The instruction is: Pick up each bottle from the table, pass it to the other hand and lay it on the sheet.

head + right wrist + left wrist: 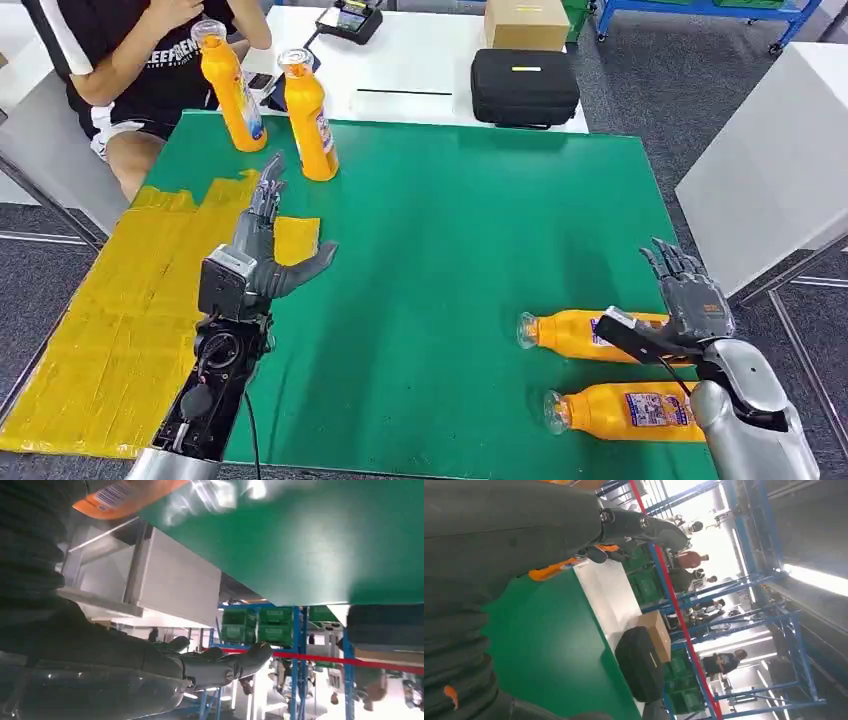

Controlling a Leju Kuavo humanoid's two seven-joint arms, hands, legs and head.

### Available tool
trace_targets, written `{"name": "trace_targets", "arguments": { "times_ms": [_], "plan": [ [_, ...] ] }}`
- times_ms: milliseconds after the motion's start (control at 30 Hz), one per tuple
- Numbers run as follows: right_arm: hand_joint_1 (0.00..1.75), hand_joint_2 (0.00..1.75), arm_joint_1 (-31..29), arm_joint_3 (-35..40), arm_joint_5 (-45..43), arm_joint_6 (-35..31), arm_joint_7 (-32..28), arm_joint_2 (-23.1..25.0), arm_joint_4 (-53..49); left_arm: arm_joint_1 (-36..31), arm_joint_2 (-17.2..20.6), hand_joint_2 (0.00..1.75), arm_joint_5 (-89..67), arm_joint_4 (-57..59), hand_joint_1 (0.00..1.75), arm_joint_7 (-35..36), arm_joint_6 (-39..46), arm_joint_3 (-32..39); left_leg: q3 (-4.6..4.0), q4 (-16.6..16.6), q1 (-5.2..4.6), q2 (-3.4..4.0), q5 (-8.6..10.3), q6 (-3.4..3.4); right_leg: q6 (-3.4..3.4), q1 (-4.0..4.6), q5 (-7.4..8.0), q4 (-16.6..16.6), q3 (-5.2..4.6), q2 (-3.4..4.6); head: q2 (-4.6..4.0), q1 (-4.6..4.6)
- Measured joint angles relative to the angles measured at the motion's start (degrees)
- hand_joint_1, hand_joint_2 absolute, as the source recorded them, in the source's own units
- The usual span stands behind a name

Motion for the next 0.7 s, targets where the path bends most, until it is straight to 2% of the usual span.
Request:
{"name": "trace_targets", "arguments": {
  "times_ms": [700],
  "plan": [
    [0.0, 1.75, -2.5, -0.1, 0.5, -0.5, 0.3, -0.4, 4.1, -0.2, 0.0, 1.75, 0.2, 1.2, 0.0, 0.0, 0.0, 0.0, 0.0, 0.0, 0.0, -0.01, 0.0, 0.0, 0.0, -0.01, 0.0, 0.0, 0.02, 0.0, 0.0, 0.02]
  ]
}}
